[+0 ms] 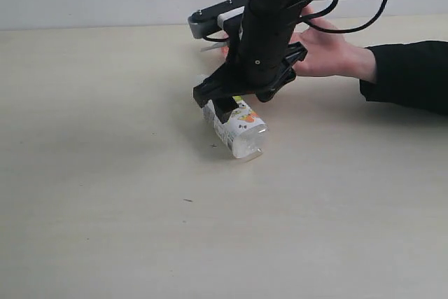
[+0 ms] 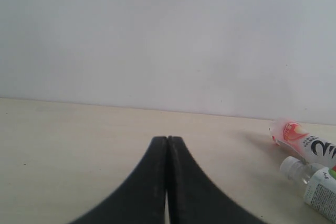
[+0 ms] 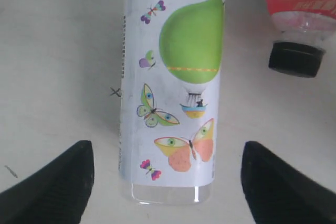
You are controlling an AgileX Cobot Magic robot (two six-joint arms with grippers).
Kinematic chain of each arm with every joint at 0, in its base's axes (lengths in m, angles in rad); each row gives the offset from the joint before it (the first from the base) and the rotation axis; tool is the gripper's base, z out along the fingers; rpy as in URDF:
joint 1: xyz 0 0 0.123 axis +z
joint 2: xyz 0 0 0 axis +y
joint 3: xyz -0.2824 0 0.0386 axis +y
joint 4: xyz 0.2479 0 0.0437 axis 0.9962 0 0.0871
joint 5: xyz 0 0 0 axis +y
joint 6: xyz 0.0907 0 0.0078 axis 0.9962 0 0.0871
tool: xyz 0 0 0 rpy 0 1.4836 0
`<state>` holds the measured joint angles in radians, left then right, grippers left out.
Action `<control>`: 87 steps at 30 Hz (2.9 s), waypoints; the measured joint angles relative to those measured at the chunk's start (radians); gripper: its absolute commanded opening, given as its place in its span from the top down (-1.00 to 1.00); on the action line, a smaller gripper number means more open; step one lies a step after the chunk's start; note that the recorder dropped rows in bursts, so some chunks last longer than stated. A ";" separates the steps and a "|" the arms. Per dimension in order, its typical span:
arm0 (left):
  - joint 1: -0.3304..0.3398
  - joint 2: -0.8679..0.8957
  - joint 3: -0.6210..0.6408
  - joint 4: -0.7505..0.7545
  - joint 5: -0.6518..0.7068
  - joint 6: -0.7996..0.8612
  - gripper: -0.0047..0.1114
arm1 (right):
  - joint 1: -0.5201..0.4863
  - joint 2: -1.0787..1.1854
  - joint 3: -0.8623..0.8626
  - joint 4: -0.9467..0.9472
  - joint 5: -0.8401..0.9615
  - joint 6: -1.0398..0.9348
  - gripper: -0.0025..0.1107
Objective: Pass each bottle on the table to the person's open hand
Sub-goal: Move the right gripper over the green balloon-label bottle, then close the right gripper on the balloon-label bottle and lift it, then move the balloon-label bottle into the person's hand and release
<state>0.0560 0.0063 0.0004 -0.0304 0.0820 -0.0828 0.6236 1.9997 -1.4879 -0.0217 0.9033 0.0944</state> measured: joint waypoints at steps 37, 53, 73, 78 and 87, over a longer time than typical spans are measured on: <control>0.000 0.000 0.000 0.000 0.000 0.000 0.92 | 0.004 0.153 -0.002 0.022 -0.108 0.012 0.27; 0.000 0.000 0.000 0.000 0.000 0.000 0.92 | 0.004 -0.050 -0.002 0.117 -0.003 -0.042 0.96; 0.000 0.000 0.000 0.000 0.000 0.000 0.92 | -0.166 -0.436 0.203 -0.003 0.147 -0.077 0.96; 0.000 0.000 0.000 0.000 0.000 0.000 0.92 | -0.166 -0.425 0.337 -0.015 0.010 -0.078 0.96; 0.000 0.000 0.000 0.000 0.000 0.000 0.92 | -0.166 -0.366 0.373 -0.055 -0.076 -0.032 0.63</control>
<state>0.0560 0.0063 0.0004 -0.0304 0.0820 -0.0828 0.4575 1.6337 -1.1147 -0.0768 0.8272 0.0621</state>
